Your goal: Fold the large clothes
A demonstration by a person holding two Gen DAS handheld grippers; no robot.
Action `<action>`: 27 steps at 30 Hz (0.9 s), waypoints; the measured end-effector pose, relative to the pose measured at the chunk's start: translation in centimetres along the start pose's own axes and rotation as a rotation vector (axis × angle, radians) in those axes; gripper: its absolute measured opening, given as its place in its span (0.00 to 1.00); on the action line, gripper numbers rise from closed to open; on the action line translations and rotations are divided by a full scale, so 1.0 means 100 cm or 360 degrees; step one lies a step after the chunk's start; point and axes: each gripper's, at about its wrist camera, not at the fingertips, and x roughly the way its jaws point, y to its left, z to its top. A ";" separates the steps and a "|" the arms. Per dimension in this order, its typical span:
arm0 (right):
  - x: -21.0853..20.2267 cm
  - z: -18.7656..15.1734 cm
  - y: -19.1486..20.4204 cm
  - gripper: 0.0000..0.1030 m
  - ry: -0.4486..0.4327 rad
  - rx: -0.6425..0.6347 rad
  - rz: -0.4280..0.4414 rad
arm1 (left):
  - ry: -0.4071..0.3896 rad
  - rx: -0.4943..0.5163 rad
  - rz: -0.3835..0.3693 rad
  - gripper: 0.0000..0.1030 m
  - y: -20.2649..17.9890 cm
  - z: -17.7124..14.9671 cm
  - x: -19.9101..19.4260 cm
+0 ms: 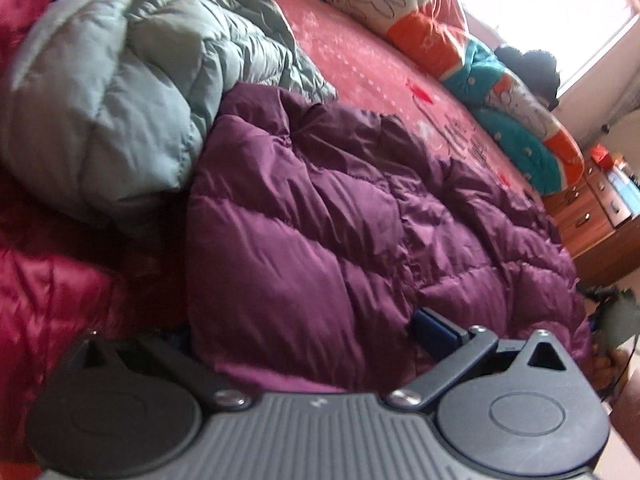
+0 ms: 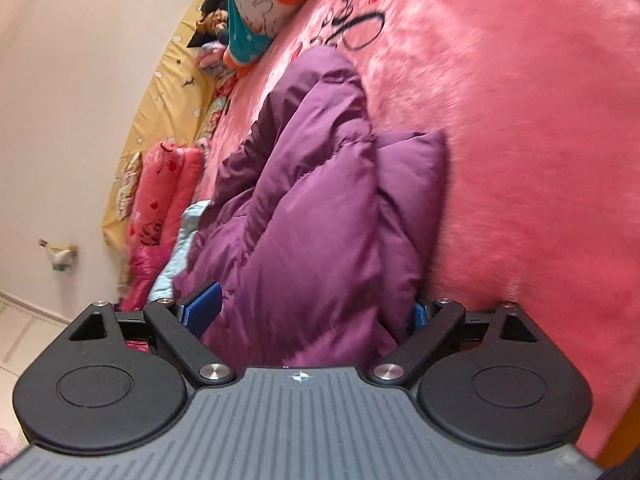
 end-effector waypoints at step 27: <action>0.041 -0.031 0.126 0.58 -0.0032 -0.0374 -0.0696 | 0.0001 0.0032 0.0012 0.40 -0.048 0.022 0.017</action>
